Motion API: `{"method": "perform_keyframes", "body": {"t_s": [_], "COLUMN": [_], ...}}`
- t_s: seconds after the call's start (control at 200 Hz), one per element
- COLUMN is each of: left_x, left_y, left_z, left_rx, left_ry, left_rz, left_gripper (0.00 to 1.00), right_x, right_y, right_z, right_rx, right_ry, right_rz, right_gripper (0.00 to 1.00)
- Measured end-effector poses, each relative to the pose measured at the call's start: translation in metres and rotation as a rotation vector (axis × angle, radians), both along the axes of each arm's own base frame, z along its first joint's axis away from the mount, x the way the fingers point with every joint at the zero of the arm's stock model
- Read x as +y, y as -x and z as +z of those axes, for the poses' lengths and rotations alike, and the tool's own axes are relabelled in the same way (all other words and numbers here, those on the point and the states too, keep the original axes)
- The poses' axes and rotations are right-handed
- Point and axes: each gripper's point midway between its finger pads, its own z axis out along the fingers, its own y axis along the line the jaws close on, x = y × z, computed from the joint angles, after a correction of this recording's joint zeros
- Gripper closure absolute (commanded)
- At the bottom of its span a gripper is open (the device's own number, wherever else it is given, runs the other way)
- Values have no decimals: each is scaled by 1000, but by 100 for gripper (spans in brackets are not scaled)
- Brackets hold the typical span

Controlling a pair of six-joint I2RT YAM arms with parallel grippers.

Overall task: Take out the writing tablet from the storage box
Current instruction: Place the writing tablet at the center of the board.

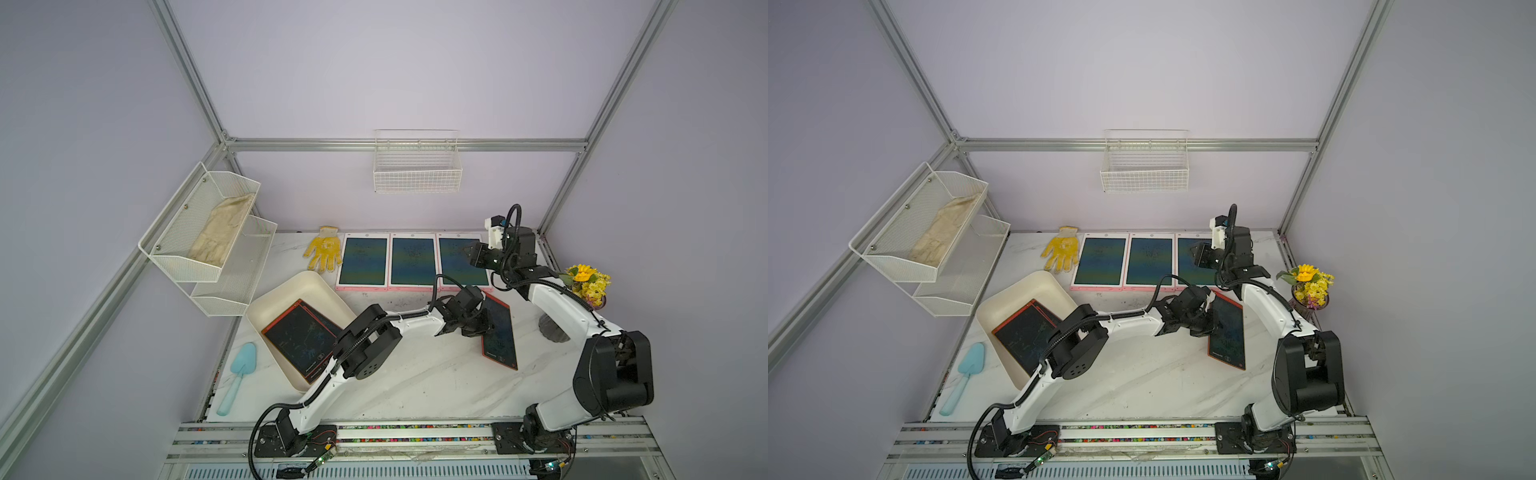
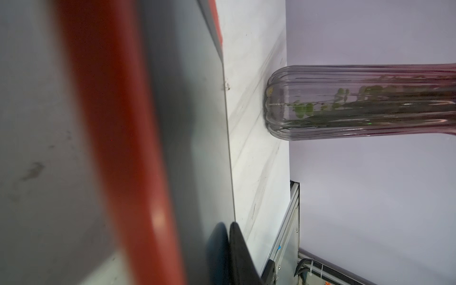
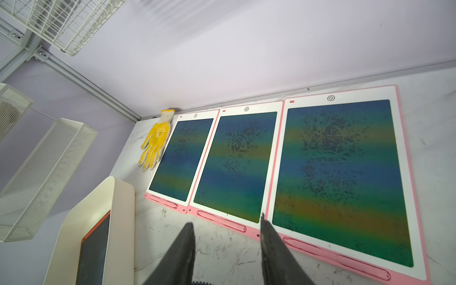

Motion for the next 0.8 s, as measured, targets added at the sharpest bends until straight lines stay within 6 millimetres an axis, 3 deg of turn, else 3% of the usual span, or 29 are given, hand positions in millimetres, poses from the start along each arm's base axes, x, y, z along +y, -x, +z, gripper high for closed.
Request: {"method": "perform_keyframes", "body": {"t_s": [0.26, 0.355, 0.445, 0.8], "left_x": [-13, -16, -22, -26], "left_y": [-8, -9, -12, -14], "left_z": [-9, -22, -15, -15], "left_rx": [-6, 8, -1, 5], "left_ry": [12, 4, 24, 16], "left_rz": [3, -2, -10, -12], "left_gripper": [73, 61, 52, 48], "right_x": [1, 1, 1, 2], "right_y": [2, 2, 2, 3], "right_z": [-2, -1, 0, 0], "right_rx": [1, -2, -3, -2], "right_ry": [-3, -3, -2, -3], "right_rz": [7, 10, 10, 13], "right_gripper": [52, 50, 50, 48]}}
